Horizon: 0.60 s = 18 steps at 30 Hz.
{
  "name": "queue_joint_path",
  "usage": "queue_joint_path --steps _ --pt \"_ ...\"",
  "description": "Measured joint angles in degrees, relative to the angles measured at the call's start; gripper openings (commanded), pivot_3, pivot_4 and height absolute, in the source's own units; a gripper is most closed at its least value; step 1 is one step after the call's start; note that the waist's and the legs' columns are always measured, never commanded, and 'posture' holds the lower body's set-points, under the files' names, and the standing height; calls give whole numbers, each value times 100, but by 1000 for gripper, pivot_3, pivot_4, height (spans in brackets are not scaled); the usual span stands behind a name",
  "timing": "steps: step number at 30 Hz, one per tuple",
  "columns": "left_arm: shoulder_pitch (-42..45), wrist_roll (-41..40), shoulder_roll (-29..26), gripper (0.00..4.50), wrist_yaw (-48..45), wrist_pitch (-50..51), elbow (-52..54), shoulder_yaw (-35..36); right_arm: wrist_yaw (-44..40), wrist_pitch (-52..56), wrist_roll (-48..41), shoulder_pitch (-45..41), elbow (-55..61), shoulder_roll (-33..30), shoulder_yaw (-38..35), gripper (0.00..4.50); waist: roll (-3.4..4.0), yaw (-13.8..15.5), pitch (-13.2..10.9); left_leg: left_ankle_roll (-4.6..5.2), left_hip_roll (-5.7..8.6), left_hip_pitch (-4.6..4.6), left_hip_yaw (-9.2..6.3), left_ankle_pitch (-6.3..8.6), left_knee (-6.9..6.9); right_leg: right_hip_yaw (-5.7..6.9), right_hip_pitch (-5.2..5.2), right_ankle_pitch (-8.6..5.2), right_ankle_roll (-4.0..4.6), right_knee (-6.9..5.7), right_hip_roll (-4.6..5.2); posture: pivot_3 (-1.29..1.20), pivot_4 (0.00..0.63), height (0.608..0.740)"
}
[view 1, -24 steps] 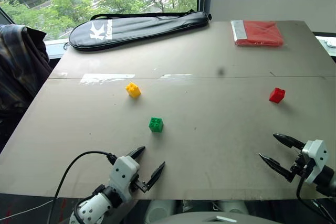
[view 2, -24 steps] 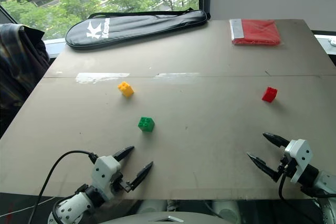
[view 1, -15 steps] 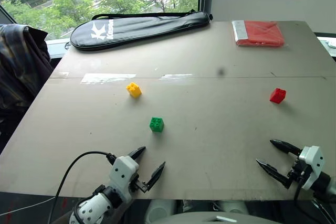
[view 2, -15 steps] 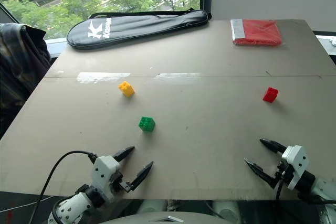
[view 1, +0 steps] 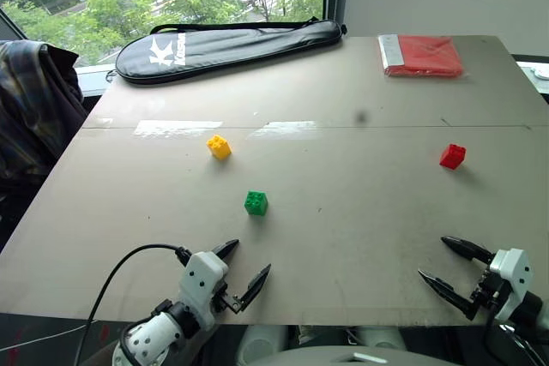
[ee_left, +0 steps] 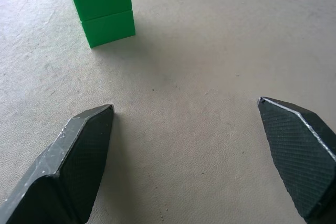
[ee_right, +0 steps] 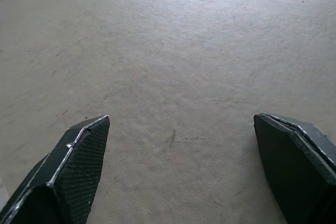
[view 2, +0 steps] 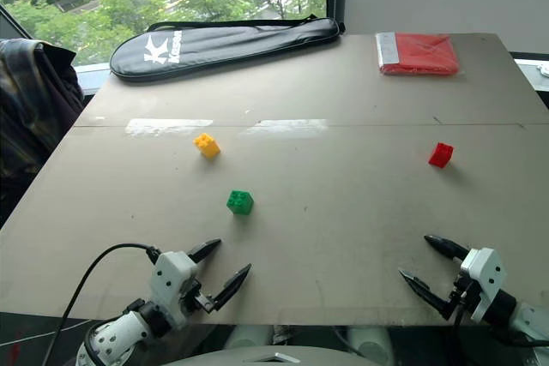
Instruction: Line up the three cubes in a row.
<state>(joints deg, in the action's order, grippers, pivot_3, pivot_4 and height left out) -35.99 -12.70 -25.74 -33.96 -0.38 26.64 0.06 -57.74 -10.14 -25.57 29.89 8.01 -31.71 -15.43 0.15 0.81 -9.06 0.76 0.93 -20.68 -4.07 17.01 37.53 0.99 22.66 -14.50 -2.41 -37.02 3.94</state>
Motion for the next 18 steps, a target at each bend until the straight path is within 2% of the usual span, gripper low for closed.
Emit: queue_joint_path --steps 11,18 --pt "106 -98 -127 4472 -178 -20 -89 42 360 73 15 -131 5 138 -4 4500 1 7 1 0 0 0 -1 0 4 0 0 0 1 -7 -1 0 150 700" --pt "426 -140 -247 4472 -447 -63 -340 82 629 77 42 -158 8 257 -11 4500 -1 2 -2 0 0 -2 -4 0 67 0 2 -2 1 -69 0 0 150 700"
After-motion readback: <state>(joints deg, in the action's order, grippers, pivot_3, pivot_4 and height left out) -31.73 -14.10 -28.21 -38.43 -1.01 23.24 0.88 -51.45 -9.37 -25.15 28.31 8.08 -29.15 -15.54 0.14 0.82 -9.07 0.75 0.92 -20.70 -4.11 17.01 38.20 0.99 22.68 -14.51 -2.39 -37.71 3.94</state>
